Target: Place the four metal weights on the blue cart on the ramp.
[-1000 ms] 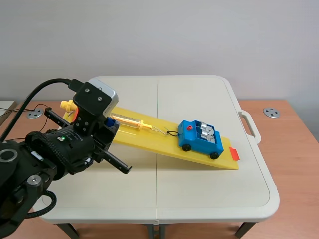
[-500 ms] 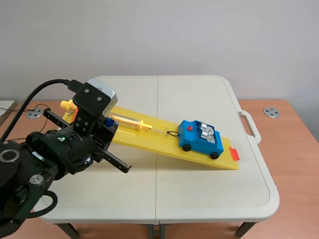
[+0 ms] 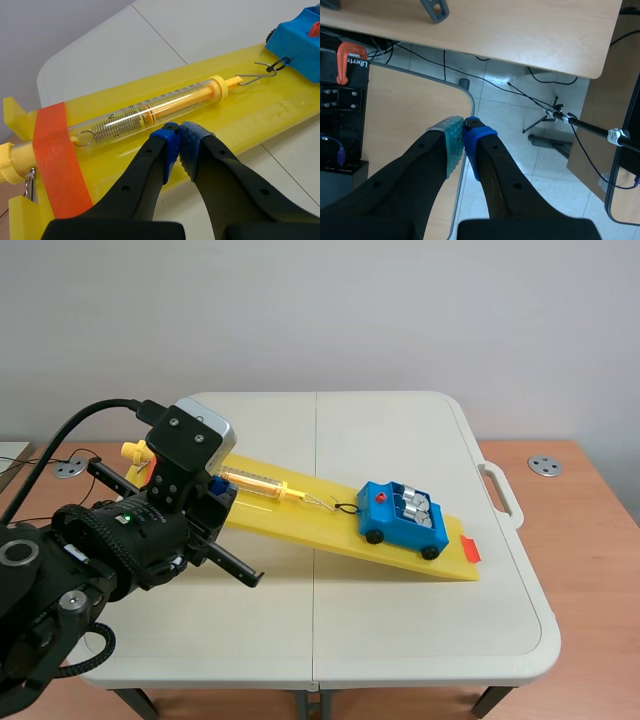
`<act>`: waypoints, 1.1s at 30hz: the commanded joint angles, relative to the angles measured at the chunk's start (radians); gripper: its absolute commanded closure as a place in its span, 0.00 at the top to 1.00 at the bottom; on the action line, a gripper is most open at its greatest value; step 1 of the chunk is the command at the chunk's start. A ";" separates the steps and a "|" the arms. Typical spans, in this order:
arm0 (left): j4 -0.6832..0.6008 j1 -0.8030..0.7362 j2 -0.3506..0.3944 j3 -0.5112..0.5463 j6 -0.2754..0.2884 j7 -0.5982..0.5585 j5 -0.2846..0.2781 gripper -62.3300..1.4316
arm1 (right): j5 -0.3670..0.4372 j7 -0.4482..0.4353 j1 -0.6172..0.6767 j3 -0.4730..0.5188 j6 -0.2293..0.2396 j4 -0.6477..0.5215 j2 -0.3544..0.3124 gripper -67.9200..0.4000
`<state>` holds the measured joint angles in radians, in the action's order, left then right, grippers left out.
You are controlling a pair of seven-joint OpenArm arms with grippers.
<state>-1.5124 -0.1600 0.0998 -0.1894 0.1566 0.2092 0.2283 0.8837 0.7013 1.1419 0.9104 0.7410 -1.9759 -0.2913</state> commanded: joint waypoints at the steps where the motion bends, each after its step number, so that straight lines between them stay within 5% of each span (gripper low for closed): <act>1: -0.084 0.050 -0.036 0.019 -0.065 -0.115 -0.021 0.06 | 0.068 -0.050 0.024 0.060 0.005 -0.087 -0.013 0.04; 11: -0.120 0.040 -0.035 0.019 -0.064 -0.053 -0.026 0.07 | 0.071 -0.084 -0.086 0.059 0.005 -0.087 -0.017 0.04; 13: -0.149 0.037 -0.035 0.019 -0.064 -0.025 -0.027 0.10 | 0.079 -0.087 -0.126 0.059 0.005 -0.087 -0.022 0.11; 24: -0.362 -0.110 0.005 0.019 -0.058 0.036 -0.090 0.66 | 0.155 -0.087 -0.331 0.024 0.005 -0.087 -0.034 0.58; 33: -0.544 -0.335 0.037 0.034 -0.061 0.036 -0.174 0.92 | 0.128 -0.138 -0.452 -0.192 0.005 -0.087 -0.037 0.90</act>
<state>-1.9182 -0.4583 0.1226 -0.1864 0.1562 0.3408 0.1154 0.9504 0.6899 0.6987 0.7250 0.7406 -1.9759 -0.2913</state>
